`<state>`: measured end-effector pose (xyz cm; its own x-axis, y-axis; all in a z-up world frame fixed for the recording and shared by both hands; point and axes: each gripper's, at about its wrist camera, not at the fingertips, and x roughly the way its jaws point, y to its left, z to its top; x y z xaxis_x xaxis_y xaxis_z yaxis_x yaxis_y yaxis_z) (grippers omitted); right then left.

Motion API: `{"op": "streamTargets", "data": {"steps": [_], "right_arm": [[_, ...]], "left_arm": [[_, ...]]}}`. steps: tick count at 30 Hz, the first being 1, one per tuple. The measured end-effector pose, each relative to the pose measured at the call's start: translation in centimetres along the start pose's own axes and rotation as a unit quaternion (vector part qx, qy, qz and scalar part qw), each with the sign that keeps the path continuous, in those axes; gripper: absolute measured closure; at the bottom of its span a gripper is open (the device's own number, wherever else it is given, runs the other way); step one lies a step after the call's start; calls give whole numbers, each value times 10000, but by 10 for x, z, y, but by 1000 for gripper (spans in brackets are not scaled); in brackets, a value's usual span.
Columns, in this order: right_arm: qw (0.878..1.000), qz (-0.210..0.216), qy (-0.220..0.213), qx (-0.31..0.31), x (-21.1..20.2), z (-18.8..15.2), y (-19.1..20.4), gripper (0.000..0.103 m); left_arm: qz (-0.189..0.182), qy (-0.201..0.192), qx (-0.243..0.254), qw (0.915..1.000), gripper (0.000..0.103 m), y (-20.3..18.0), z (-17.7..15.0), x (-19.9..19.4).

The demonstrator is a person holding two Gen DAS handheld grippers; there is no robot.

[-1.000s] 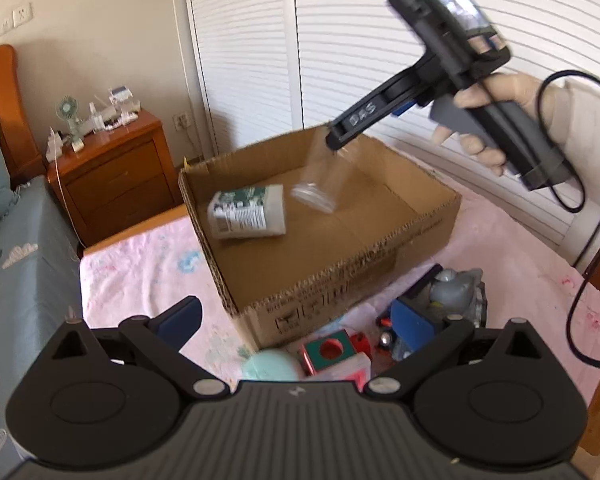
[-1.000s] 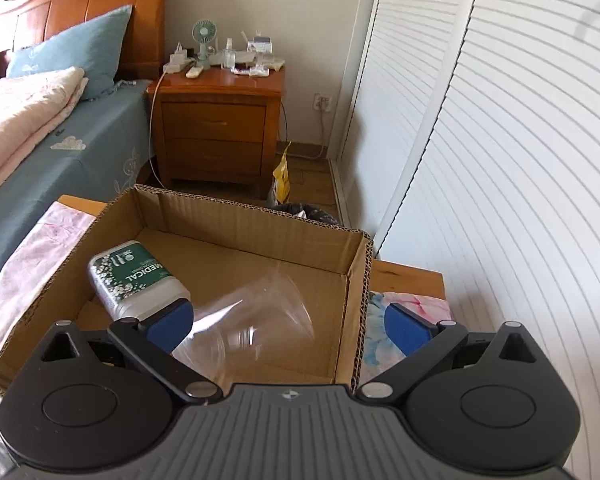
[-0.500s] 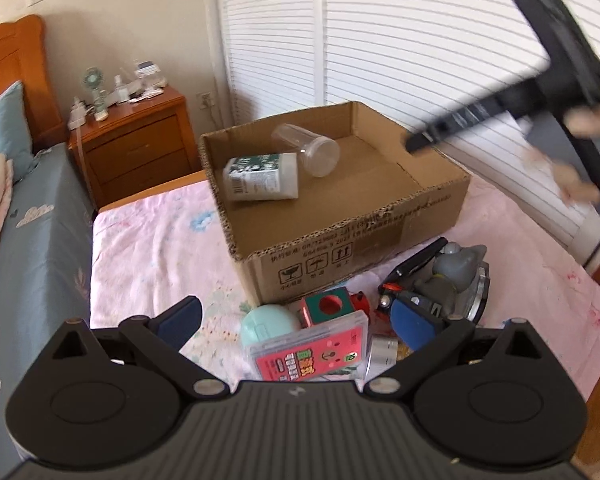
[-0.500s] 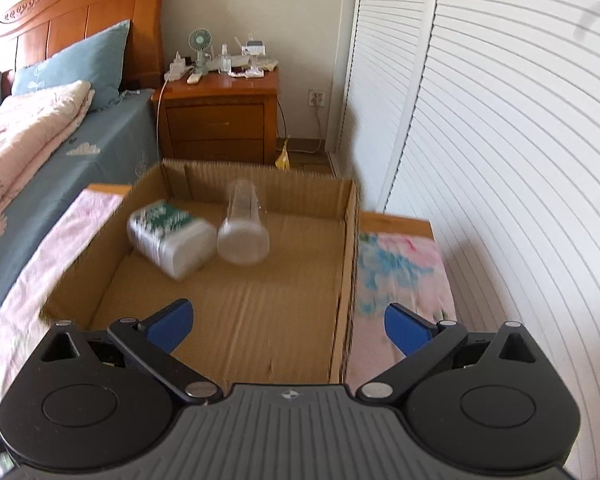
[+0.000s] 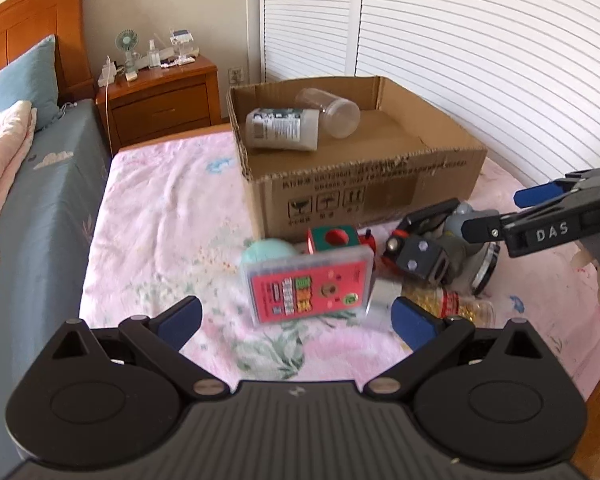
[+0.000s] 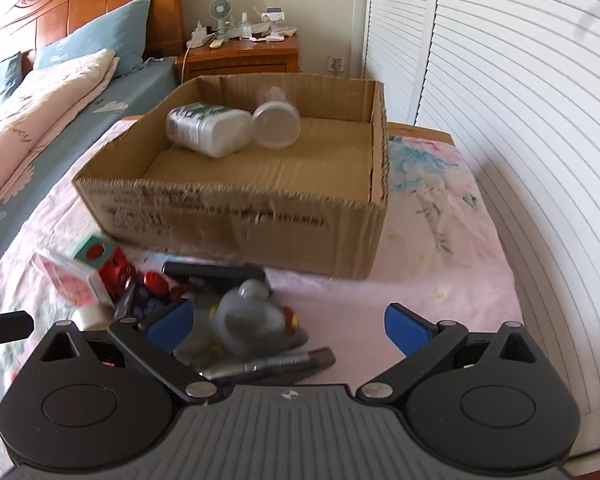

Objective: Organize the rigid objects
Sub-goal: 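Return both tools to the items beside the box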

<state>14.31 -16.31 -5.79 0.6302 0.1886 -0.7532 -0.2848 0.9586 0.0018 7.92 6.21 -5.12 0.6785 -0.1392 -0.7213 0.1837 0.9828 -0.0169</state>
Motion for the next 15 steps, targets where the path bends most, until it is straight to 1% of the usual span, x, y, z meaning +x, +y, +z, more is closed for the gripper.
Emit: {"op": "streamTargets", "data": {"steps": [5,9,15], "right_arm": [[10000,9,51,53,10,-11,-3,0],[9997,129,18,226,8,-17,-10,0],[9994,136,98,289,1,-35,-18,0]], "left_arm": [[-46,72,-111,9999,3,0,-8,1],[-21,131,-115,9998,3,-1,-12,3],[-36,175,-169,9997,3,1,-13,6]]}}
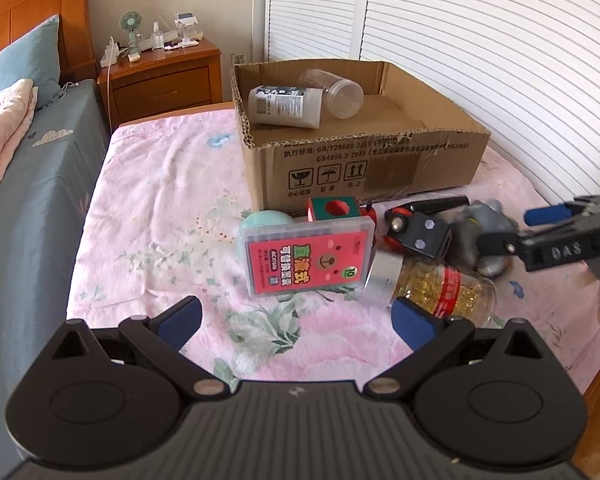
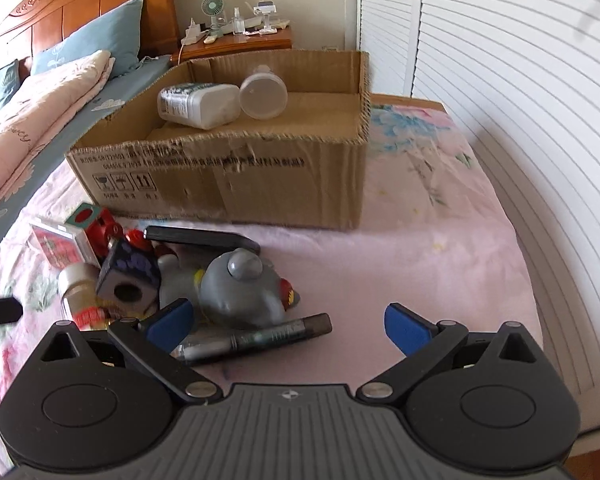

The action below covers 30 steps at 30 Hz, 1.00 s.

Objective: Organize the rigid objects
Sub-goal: 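Return both tools to the items beside the box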

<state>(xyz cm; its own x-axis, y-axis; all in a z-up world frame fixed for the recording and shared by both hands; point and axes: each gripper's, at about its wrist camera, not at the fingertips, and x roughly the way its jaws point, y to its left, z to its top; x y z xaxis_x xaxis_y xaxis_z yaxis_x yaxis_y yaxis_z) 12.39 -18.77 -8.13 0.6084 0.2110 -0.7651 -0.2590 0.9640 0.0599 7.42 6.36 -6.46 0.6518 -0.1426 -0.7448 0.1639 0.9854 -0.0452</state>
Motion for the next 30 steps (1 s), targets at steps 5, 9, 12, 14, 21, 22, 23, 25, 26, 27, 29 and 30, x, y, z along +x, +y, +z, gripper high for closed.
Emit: {"op": "streamTargets", "data": {"steps": [5,9,12,14,21,22,23,25,26,27,29,30], "right_arm": [[9998,103,127,-109,-6,-19,-2,0],[9986,211,182,-441,-9,-33,4,0],[9973,79,127,-716,-7,-40,10,0],[9971,43,95,-751,-6,-40,12,0],[9975,32,55,-705,-5,-38,12,0],[9975,32,39,-707,-5,-39,12,0],[9975,32,21,-708,-5,-40,12,0],[9975,29,2,-702,-5,-40,12,0],[9975,27,1,-701,-5,-40,12,0],[9976,22,4,-697,-5,-40,13,0],[9976,19,3,-695,-6,-40,13,0],[9976,19,1,-692,-6,-40,13,0]], "left_arm": [[-26,35,-13,10000,3,0,-1,3],[-62,65,-8,10000,3,0,-1,4],[-119,62,-36,9999,3,-1,3,7],[-150,41,-53,9999,3,-2,8,9],[72,-222,-188,9996,3,1,38,24],[126,-251,-205,9994,3,2,42,27],[196,-279,-199,9992,3,4,46,32],[333,-247,-203,9989,3,8,51,40],[400,-177,-217,9988,3,10,52,45],[414,-151,-254,9987,3,12,51,46],[329,-82,-297,9990,3,15,46,46],[286,-88,-315,9991,3,16,43,44]]}}
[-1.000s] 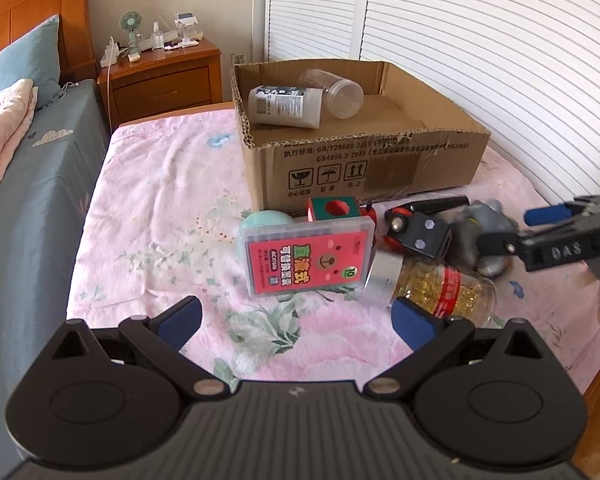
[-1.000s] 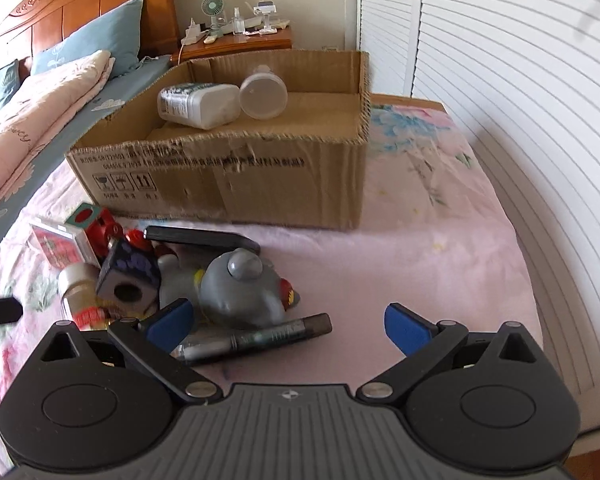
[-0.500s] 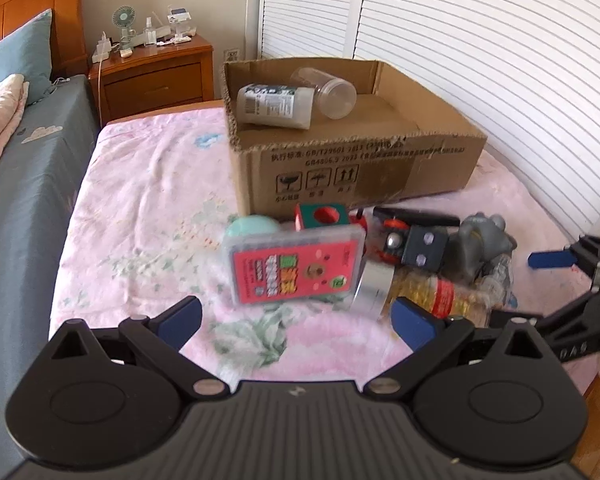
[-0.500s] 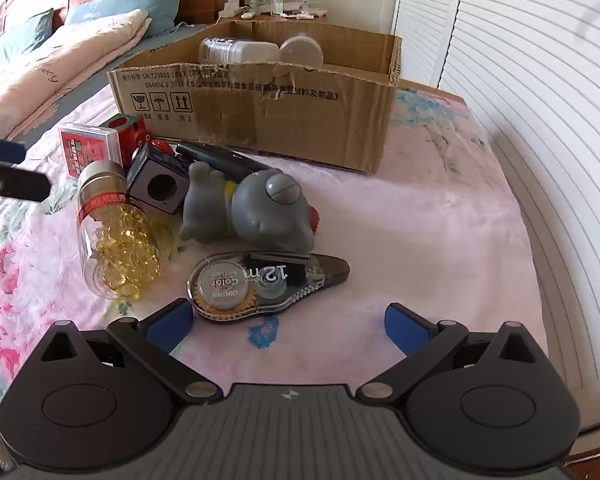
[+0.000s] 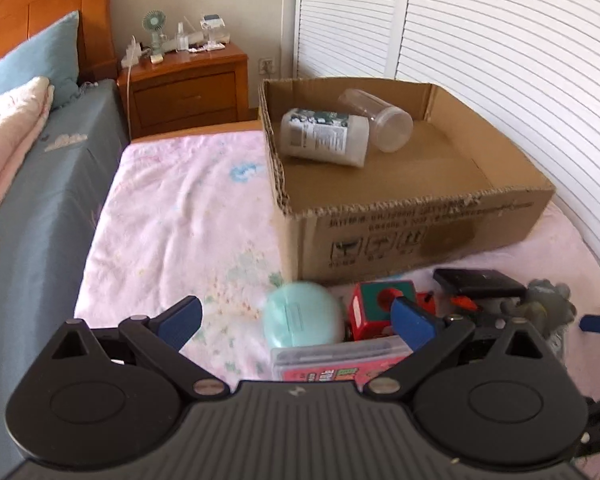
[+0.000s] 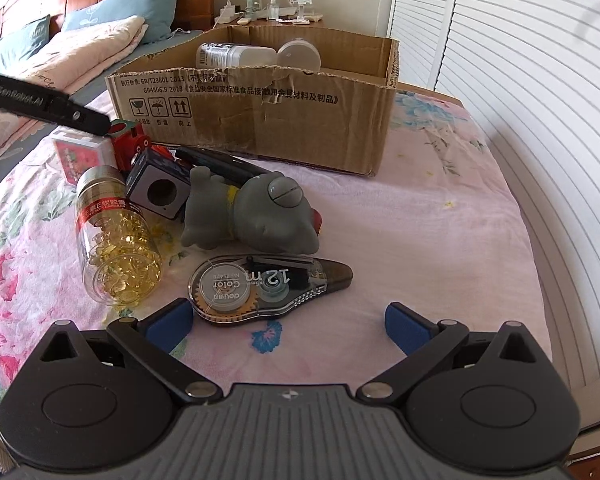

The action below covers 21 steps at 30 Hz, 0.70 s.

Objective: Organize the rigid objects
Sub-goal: 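Return both tools to the items beside the box, then grasp the card pack with the left tool while the right tool grasps the correction tape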

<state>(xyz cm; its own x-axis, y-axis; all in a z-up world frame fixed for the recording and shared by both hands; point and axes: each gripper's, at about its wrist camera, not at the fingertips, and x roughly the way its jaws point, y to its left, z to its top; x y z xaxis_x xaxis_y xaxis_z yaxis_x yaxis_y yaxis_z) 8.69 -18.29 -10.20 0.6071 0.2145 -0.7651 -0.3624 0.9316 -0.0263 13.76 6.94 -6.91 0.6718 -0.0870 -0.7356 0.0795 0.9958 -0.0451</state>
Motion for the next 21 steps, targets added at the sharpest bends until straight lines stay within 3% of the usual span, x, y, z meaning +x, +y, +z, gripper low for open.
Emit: {"op": "streamTargets", "data": {"steps": [8,15,21], "right_arm": [[10000,0,-14,-6,0,0,0,0],[10000,31,-22,-42,0,0,-1,0],[10000,5,-30,-24,0,0,-1,0]], "left_arm": [[39,305,247,9992,3,5,-27,-11],[-412,402,558,9968,3,-11,-41,-18],[-134,515,473,9975,3,-16,-49,2]]}}
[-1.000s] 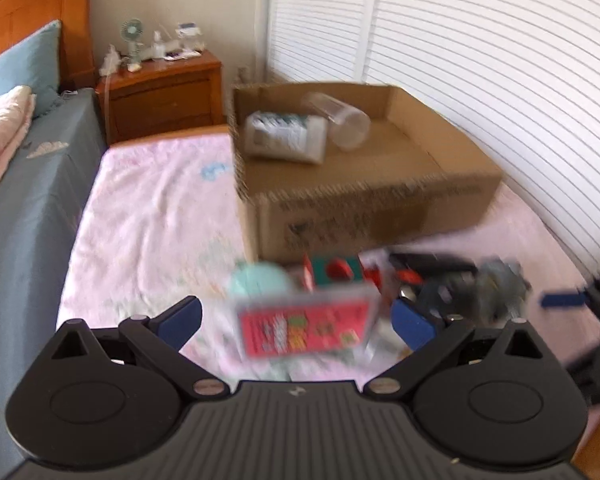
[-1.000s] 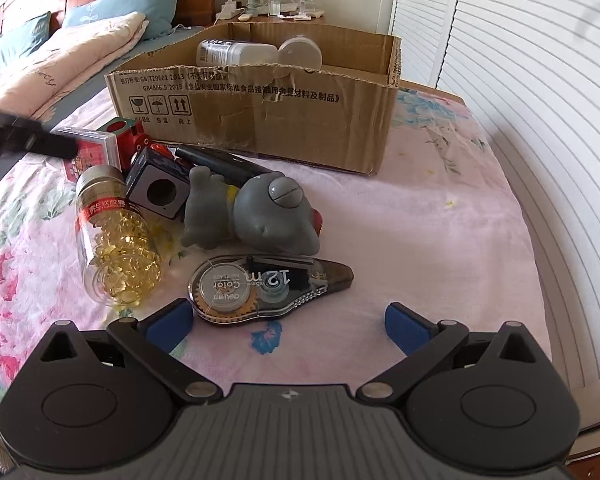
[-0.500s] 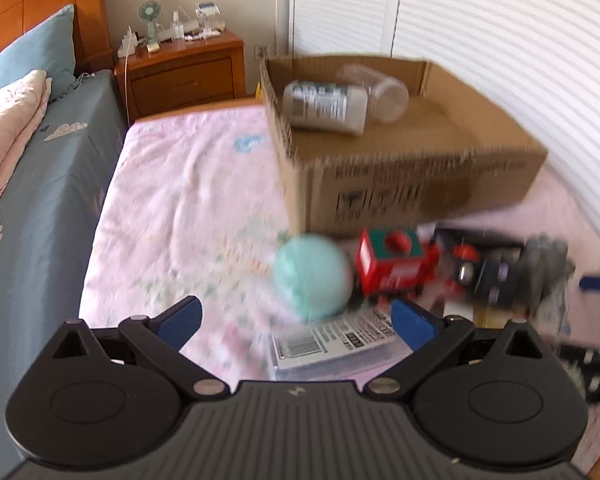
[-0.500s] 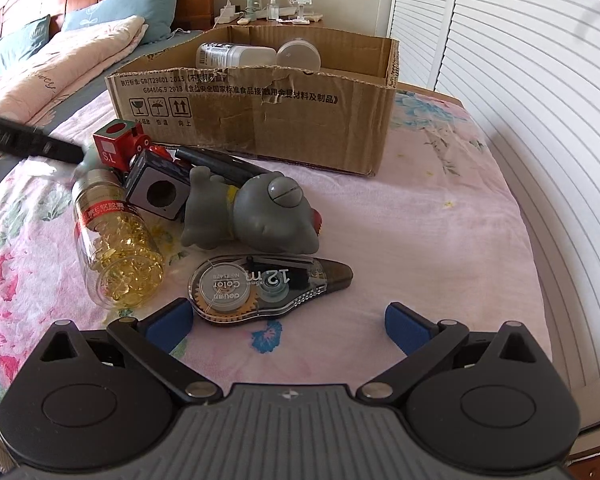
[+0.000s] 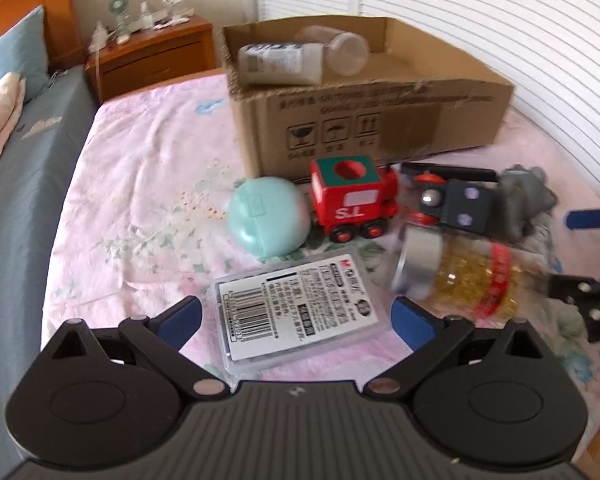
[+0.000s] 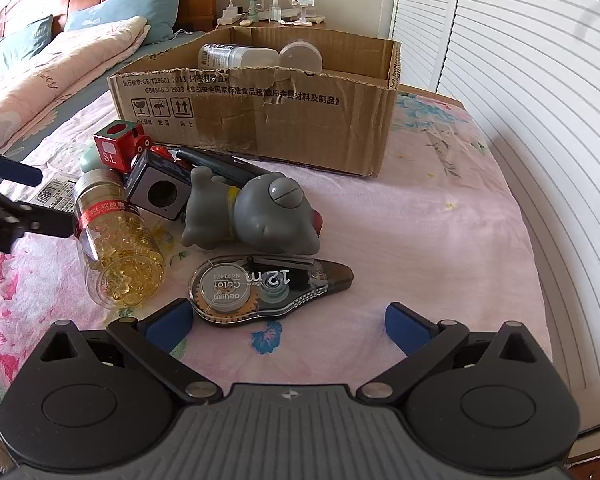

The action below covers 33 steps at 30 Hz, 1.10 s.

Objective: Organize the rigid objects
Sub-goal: 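Grasp the card pack with the left tool while the right tool grasps the correction tape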

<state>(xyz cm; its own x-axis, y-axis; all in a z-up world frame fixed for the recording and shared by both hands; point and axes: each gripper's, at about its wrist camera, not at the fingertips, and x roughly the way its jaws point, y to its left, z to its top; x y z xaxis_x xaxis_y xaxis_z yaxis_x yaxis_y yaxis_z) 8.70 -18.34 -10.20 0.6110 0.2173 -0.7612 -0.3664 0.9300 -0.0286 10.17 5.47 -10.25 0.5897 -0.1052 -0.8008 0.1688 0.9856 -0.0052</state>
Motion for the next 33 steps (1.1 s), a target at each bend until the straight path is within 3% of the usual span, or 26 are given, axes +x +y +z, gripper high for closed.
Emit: {"op": "streamTargets", "data": {"steps": [16,23,33], "right_arm": [[9994,208,105,-245,2,4,-4,0],[9990,293,23,-333,2,3,-5,0],[9985,361,-63,-397,2,1,-7,0]], "left_arm": [[166,634,-254,9975,1,25,3,3],[385,504,-38,9980,1,16,5,-21],[299,321,-242,9987,1,12,-6,-2]]}}
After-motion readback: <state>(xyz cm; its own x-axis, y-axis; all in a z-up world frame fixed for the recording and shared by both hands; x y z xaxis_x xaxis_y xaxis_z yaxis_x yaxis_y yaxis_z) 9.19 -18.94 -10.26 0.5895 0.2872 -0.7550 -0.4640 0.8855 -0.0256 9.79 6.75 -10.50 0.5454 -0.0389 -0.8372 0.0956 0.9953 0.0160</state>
